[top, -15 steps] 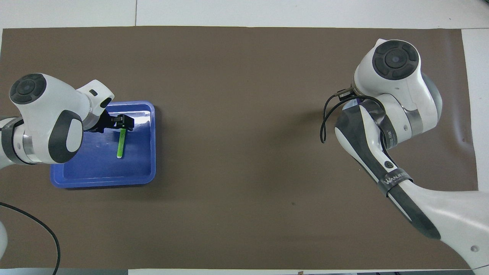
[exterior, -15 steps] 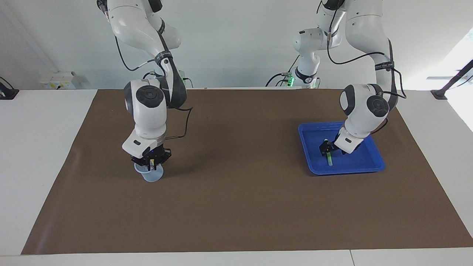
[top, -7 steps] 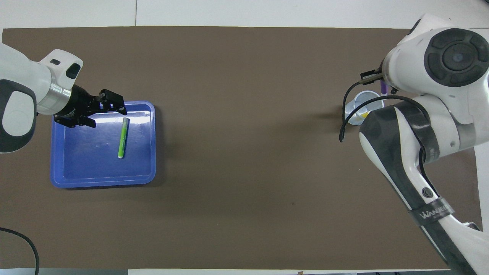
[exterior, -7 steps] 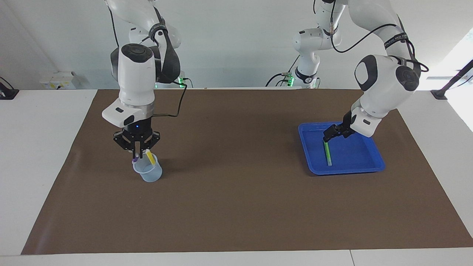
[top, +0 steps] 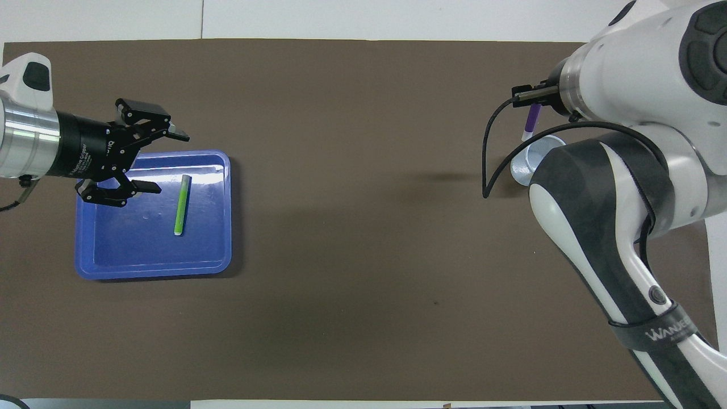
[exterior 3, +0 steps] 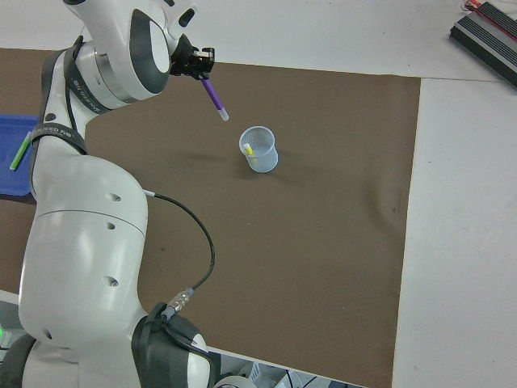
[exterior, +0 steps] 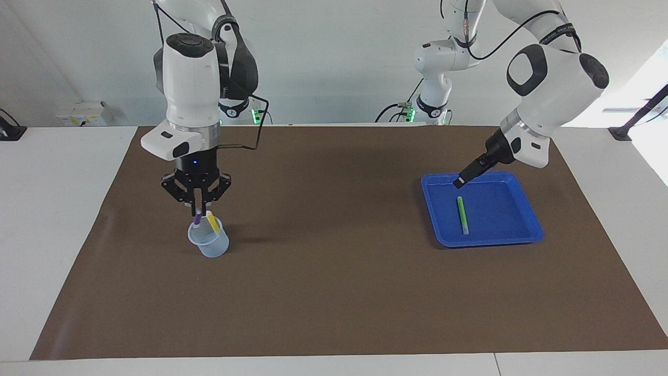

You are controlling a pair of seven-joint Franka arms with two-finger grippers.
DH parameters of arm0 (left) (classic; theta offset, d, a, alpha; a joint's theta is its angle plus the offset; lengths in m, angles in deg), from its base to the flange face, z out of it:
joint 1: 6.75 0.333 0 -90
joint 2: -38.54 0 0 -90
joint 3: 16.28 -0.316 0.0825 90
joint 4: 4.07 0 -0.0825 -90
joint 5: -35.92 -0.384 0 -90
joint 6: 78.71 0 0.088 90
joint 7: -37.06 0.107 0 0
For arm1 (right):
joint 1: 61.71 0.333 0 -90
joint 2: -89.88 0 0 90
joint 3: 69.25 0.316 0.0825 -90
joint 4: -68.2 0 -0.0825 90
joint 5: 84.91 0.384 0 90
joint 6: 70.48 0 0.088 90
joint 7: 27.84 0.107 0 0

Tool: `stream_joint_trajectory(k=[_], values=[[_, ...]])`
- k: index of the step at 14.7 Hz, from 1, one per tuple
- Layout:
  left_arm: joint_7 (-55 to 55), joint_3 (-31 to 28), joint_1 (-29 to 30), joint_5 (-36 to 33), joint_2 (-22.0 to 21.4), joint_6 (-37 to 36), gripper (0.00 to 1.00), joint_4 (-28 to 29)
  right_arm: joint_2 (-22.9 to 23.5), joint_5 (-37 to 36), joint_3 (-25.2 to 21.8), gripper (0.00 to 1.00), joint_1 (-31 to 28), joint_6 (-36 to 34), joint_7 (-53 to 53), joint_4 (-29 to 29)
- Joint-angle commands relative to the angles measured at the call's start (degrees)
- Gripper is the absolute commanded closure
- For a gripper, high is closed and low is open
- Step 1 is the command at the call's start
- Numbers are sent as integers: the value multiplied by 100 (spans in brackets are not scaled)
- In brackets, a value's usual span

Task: Right arm passes pens to left for tray arrangement
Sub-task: 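Pull the purple pen from the cup with the right gripper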

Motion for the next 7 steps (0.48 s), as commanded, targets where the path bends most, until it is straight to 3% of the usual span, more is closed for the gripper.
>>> stream_joint_trajectory(k=[1,7], values=[[-824,-35,-34,530,-237,79,0,119,142,537,152,100,-18,-126,1082,-189],[-1967,-35,-243,1638,-798,754,0,811,423,1874,837,100,8,-241,4789,-707]])
